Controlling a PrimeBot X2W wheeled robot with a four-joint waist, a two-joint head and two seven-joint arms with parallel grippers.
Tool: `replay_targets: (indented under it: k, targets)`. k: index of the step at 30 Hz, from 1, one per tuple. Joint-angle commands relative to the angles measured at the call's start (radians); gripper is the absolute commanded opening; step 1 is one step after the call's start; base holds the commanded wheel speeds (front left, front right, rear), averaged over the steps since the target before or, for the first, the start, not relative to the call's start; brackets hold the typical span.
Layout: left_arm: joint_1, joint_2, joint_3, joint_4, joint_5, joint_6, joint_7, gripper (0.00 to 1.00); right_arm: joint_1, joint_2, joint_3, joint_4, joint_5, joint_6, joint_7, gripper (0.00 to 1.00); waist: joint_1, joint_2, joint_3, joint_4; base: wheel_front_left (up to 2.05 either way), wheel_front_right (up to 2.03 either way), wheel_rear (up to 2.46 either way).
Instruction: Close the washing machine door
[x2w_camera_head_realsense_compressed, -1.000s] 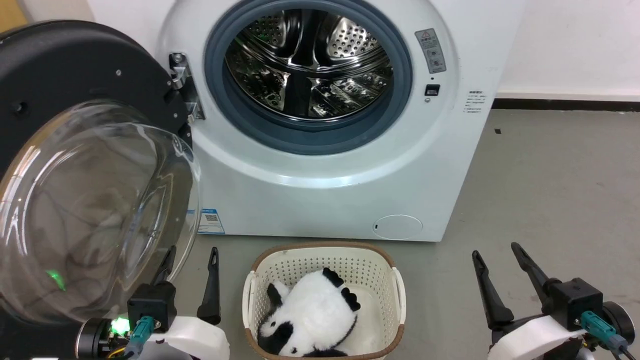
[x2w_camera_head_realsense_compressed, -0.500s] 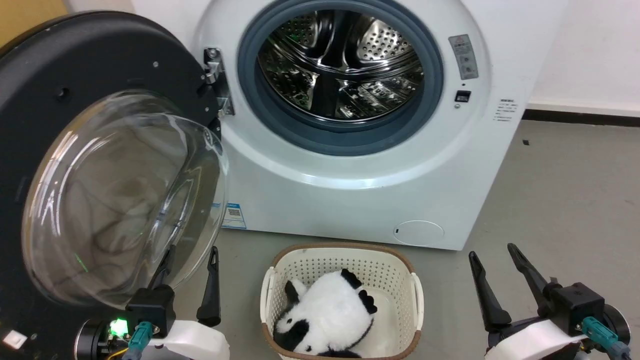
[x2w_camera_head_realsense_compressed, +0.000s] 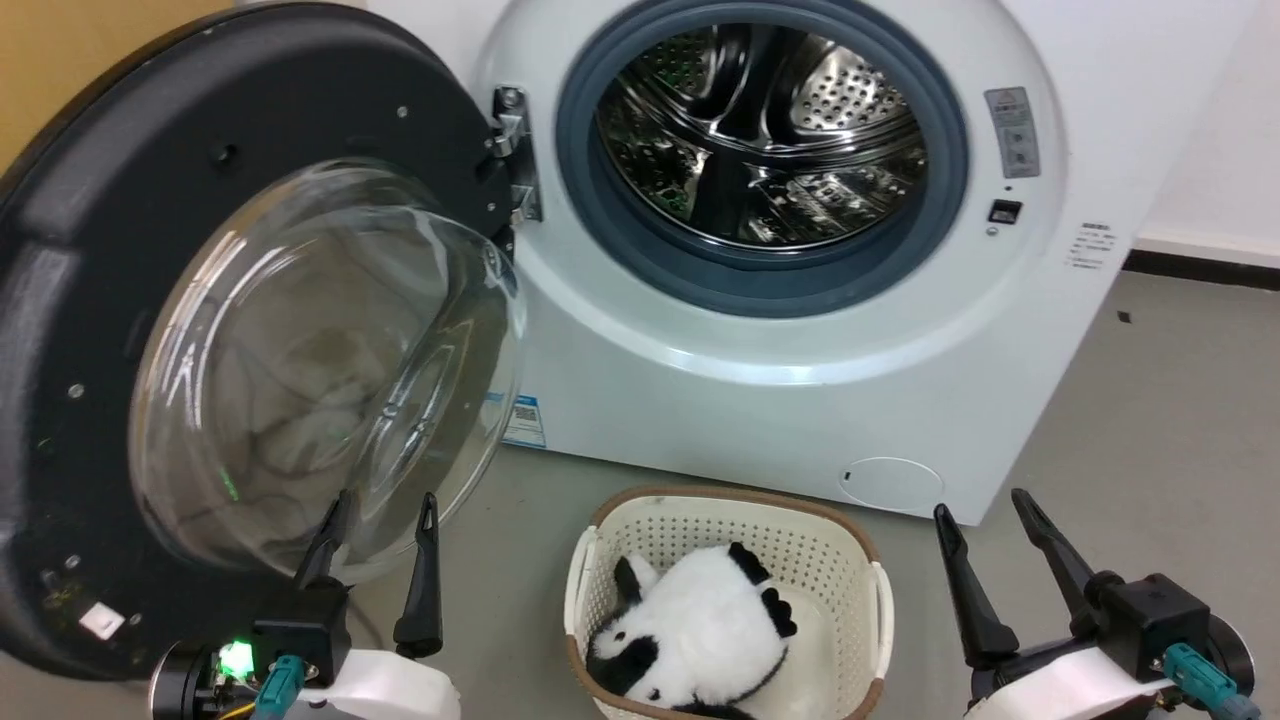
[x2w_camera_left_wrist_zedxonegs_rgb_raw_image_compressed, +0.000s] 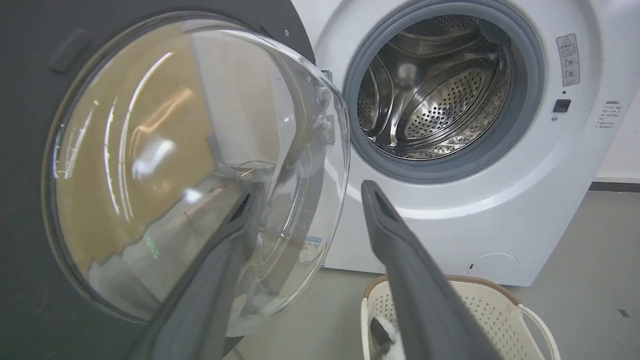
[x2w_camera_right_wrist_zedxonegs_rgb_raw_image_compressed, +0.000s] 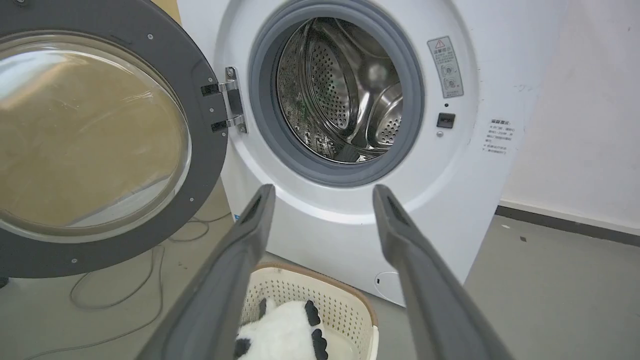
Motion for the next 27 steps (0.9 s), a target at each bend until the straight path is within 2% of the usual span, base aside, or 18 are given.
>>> replay_targets:
  k: [1,27]
  targets:
    - [0.010,0.005,-0.001,-0.006,-0.002,0.004,-0.009,1.00,0.010,-0.005,0.005,-0.005,0.014,0.000,-0.011,1.00,0.0000,0.0000,-0.001,0.011,0.00,0.00,0.00]
    - [0.039,0.009,0.002,-0.049,-0.008,0.029,-0.064,1.00,-0.013,-0.027,0.069,0.007,0.069,0.001,-0.066,1.00,0.0000,0.0000,0.016,0.146,0.00,0.00,0.00]
